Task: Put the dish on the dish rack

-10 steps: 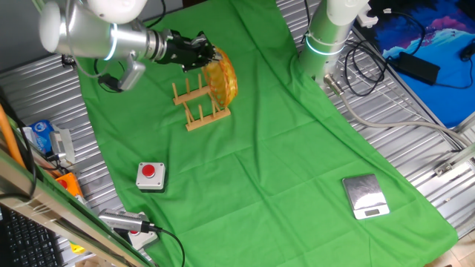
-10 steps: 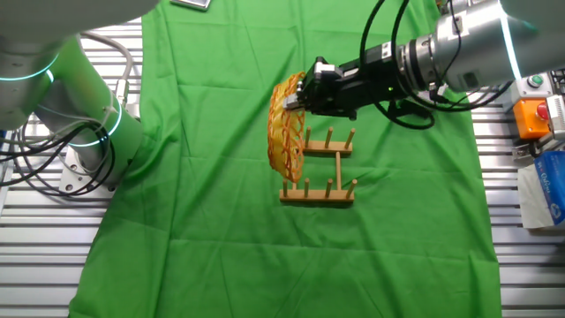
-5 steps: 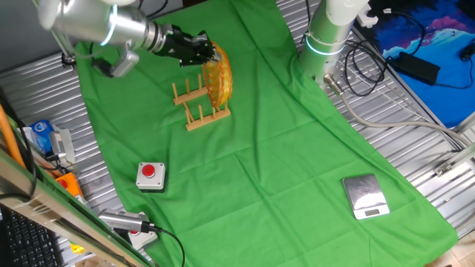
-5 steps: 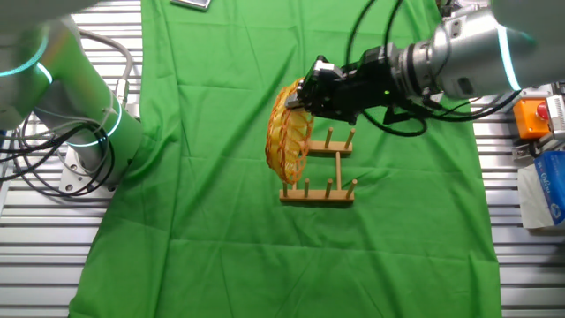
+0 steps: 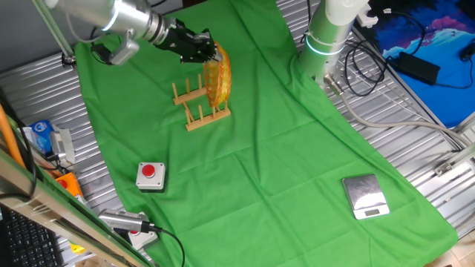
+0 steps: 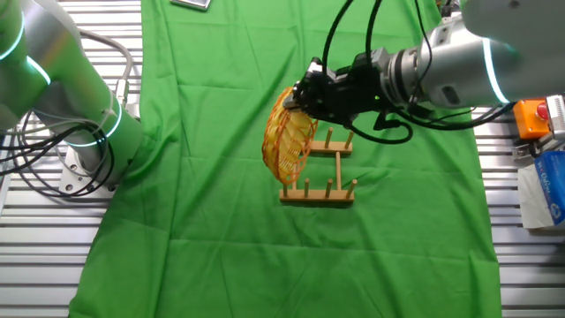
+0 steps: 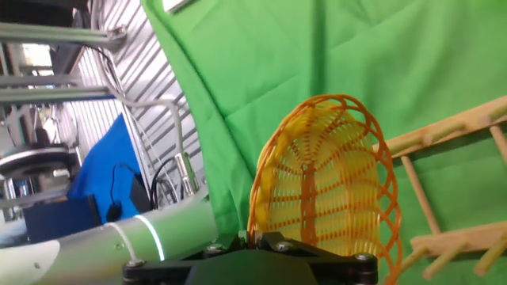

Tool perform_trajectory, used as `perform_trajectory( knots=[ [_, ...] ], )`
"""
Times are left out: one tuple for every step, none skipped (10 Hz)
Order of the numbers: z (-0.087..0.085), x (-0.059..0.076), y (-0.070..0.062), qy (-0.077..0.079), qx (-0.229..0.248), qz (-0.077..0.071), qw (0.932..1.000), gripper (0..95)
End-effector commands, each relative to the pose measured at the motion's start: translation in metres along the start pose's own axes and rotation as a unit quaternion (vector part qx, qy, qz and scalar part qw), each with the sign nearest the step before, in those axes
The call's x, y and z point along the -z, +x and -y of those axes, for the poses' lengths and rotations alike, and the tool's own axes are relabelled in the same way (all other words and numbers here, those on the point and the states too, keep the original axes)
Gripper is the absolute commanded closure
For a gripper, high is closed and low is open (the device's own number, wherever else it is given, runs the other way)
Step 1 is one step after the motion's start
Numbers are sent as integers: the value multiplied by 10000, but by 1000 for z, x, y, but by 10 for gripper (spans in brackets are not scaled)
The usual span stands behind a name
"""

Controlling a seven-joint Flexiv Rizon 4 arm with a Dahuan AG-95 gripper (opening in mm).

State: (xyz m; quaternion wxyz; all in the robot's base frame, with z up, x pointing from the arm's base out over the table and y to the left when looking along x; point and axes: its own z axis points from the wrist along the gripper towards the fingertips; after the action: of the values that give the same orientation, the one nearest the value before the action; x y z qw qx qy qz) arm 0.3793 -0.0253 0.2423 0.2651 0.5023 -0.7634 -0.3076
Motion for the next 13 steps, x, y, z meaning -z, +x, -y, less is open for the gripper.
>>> perform_trajectory(
  knots=[
    [0, 1, 0, -179, 128, -208, 9995, 950],
    [-1, 1, 1, -243, 134, -244, 9993, 950],
    [-2, 2, 1, -302, 225, -269, 9989, 950],
    [-3, 3, 1, -325, 350, -273, 9985, 950],
    [-3, 3, 2, -340, 450, -275, 9980, 950],
    [-4, 4, 2, -352, 602, -292, 9971, 950],
    [-6, 6, 3, -367, 684, -336, 9964, 950],
    [-6, 6, 3, -361, 796, -404, 9954, 950],
    [-6, 6, 3, -365, 887, -457, 9943, 950],
    [-6, 6, 3, -374, 1012, -509, 9929, 950],
    [-6, 6, 3, -407, 1030, -535, 9924, 950],
    [-6, 6, 4, -456, 1035, -573, 9919, 950],
    [-5, 6, 5, -486, 1048, -588, 9916, 950]
  ],
)
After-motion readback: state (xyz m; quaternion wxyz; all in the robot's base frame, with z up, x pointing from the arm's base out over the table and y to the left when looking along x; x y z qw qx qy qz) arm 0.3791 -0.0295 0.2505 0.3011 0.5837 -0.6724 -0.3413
